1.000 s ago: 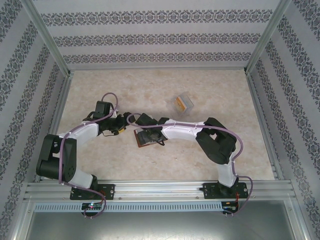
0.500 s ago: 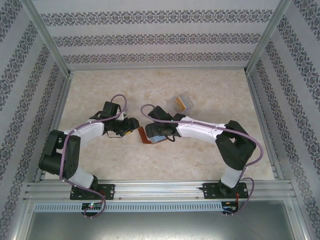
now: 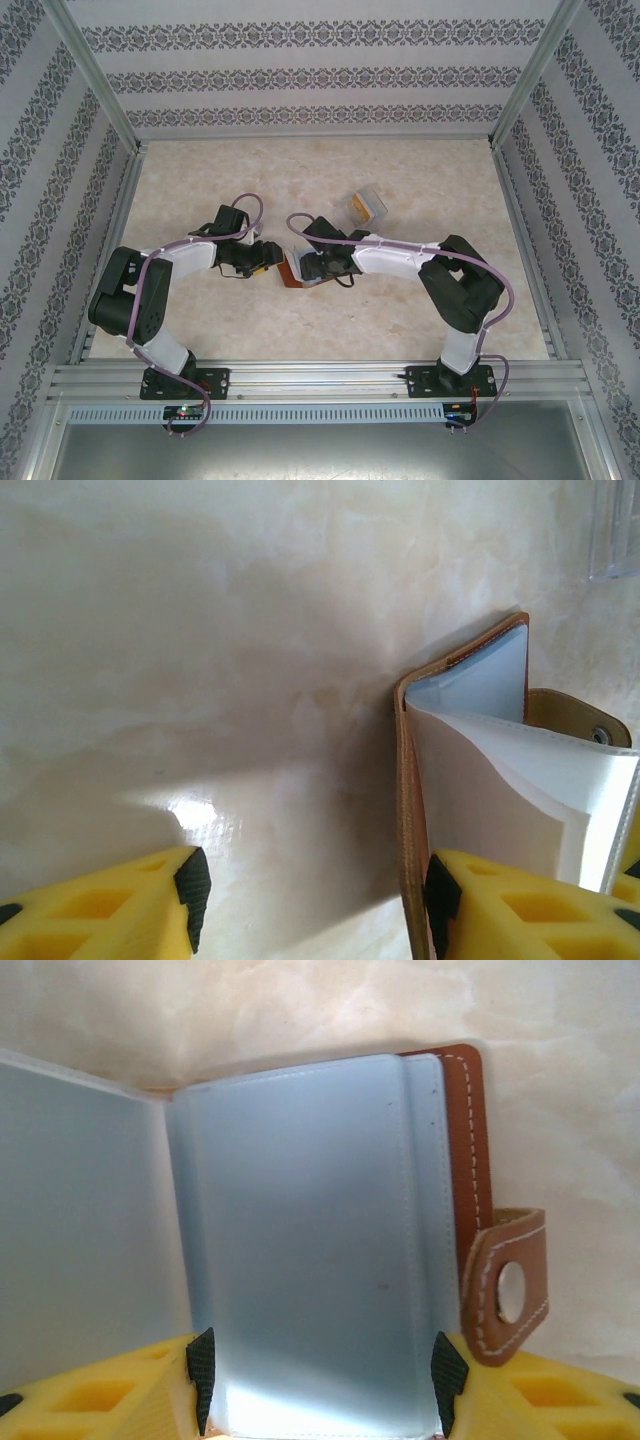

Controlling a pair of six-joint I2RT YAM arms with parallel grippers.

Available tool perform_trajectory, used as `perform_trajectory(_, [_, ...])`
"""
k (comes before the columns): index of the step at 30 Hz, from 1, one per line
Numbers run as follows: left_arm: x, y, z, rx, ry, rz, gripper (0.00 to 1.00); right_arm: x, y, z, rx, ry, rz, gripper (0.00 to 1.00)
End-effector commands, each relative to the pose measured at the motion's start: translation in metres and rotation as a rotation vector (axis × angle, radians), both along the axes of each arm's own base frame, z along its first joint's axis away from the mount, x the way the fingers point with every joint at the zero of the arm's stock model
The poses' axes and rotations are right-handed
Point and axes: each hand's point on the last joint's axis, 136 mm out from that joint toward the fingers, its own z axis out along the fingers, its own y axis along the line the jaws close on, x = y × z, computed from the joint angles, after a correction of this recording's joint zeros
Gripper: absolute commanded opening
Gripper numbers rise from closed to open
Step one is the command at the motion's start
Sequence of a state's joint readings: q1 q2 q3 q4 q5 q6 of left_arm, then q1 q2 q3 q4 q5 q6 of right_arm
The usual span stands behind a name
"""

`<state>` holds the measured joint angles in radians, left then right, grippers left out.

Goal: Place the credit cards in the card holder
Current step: Flip over the card slot in the card holder.

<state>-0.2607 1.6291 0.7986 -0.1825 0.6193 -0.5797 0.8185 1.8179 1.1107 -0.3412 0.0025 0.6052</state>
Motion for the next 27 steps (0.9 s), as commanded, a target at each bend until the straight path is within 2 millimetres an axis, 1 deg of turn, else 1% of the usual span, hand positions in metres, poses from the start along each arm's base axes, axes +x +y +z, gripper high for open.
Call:
perform_trajectory(1, [-0.002,0.002,0.000,0.010,-0.008,0.004,0.63,0.001,0.004,0.001,-0.023,-0.010,0.007,0.62])
perform_trajectory(4, [0.000,0.004,0.007,0.004,-0.037,0.017,0.64,-0.001,0.005,-0.004,-0.027,-0.001,0.009,0.61])
perform_trajectory(6, [0.001,0.005,0.008,0.005,-0.034,0.014,0.63,-0.001,0.004,-0.007,-0.034,0.004,0.004,0.61])
perform_trajectory(9, [0.000,0.006,0.007,-0.001,-0.027,0.021,0.64,-0.002,0.005,-0.008,-0.031,0.008,0.003,0.62])
perform_trajectory(13, [-0.001,0.004,0.005,-0.011,-0.019,0.021,0.63,-0.001,-0.001,-0.007,-0.063,-0.009,-0.005,0.71])
perform_trajectory(17, [0.000,0.003,0.003,-0.018,-0.018,0.025,0.63,-0.001,-0.003,-0.005,-0.070,-0.014,-0.004,0.73])
perform_trajectory(20, [0.000,0.002,0.003,-0.021,-0.011,0.023,0.62,-0.002,-0.005,-0.008,-0.084,-0.009,-0.007,0.73])
perform_trajectory(23, [0.000,0.002,0.003,-0.024,-0.013,0.024,0.62,-0.003,-0.005,-0.007,-0.119,-0.026,0.007,0.78])
perform_trajectory(27, [0.000,0.002,0.002,-0.024,-0.009,0.024,0.61,-0.002,-0.007,-0.004,-0.163,-0.051,0.011,0.80])
